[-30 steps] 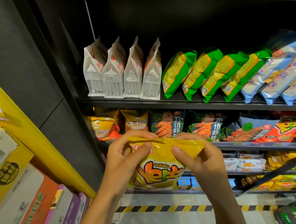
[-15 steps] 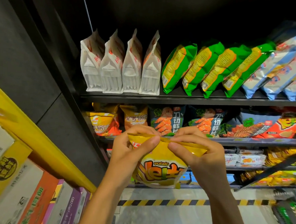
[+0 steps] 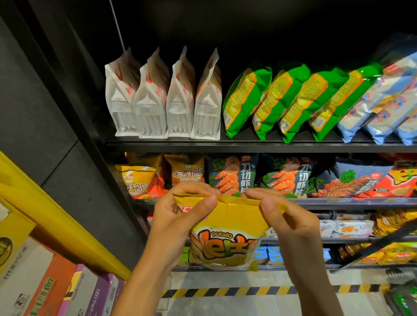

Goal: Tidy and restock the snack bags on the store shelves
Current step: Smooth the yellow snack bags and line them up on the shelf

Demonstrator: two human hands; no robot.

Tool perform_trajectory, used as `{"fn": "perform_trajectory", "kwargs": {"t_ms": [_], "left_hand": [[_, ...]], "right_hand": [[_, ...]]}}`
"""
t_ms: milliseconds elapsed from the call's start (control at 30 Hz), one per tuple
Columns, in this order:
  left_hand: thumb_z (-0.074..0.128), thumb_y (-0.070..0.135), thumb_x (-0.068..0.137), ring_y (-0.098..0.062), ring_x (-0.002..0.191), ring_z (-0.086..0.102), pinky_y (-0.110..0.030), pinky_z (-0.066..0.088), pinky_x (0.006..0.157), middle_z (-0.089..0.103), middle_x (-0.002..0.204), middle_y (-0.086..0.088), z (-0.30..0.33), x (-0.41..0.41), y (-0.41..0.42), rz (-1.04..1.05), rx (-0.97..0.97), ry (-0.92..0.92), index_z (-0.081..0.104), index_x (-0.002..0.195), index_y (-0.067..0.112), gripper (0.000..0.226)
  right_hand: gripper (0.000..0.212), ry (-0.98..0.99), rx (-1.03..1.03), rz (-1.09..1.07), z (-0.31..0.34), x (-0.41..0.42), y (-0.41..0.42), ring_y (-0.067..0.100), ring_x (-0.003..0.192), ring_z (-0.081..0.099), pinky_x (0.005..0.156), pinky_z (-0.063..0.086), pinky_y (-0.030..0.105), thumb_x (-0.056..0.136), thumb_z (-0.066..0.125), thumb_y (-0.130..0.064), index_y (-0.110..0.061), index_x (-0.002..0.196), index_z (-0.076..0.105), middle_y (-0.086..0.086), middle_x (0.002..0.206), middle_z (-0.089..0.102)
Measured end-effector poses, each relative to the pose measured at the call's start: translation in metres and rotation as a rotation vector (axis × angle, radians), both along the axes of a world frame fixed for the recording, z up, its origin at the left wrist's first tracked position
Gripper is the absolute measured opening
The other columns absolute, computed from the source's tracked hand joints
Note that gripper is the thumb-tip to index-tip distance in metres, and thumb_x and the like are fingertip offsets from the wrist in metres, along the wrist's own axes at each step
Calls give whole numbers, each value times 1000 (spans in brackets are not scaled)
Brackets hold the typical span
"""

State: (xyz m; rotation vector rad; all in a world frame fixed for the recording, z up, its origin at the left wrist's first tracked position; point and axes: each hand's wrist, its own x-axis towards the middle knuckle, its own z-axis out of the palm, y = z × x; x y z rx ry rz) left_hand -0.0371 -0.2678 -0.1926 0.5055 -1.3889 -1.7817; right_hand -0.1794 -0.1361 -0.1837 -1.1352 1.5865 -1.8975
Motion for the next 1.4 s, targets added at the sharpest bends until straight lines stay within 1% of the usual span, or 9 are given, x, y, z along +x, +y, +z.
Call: {"fn": "perform_trajectory", "kwargs": {"t_ms": [233,467,533,667,833,933,1133,1300,1400], "left_hand": [[85,55,73,-24,103,72,-29,59,82,75,109,-13,3,5,-6,-145,133,-46,79,102,15,49],[62,26,90,-15,84,70,-24,58,77,72,86,-6,10,-7,-6,28,260,-23,77,81,18,19],[62,26,91,-18,92,72,-29,58,83,73,95,-7,11,-8,-6,53,331,23,77,88,19,17],[61,28,94,-16,97,72,-27,60,80,75,103,-6,12,-7,-8,106,319,66,77,98,20,19],[55,53,97,-19,124,66,-37,54,103,69,134,-2,8,-6,-16,45,27,-109,50,146,28,56],[60,94,62,-12,129,62,-34,48,110,65,140,6,-1,-3,-20,-162,38,-262,51,143,30,104],[37,94,78,-7,140,50,-43,36,118,56,149,16,-19,2,-6,-261,-37,-357,57,145,32,94],[27,80,87,-5,137,52,-38,40,114,58,147,17,-18,3,-6,-214,-65,-357,65,134,43,71],[30,78,94,-2,134,53,-42,37,118,55,147,16,-20,4,-6,-200,-95,-411,59,139,48,61]], "right_hand": [[31,33,-7,-173,1,1,-3,-1,100,71,76,52,10,100,53,-32,-52,102,77,-22,104,77],[40,-116,45,-64,-8,0,-5,9,111,71,83,55,17,106,35,-42,-29,122,70,-10,116,76],[43,-98,67,49,-16,-5,-13,8,124,64,93,54,20,101,50,-54,-34,139,55,-12,131,70],[111,-218,272,253,-40,-15,-20,0,139,49,107,48,27,56,96,-54,-42,149,37,-23,141,58],[63,-283,243,1,-59,-9,-19,7,129,59,110,46,37,77,78,-53,-43,134,53,-15,134,66],[46,-478,184,-106,-55,-13,-25,14,112,68,98,53,35,80,61,-67,-35,114,63,-11,114,74],[34,-639,269,-138,-58,-15,-35,7,83,75,66,62,23,104,37,-51,-34,105,66,-10,90,79],[43,-654,261,-105,-58,-12,-34,20,103,75,85,62,39,91,44,-61,-33,114,67,0,109,79],[78,-611,272,-136,-49,-6,-33,25,119,69,102,55,53,78,56,-79,-30,138,60,3,130,72]]}}
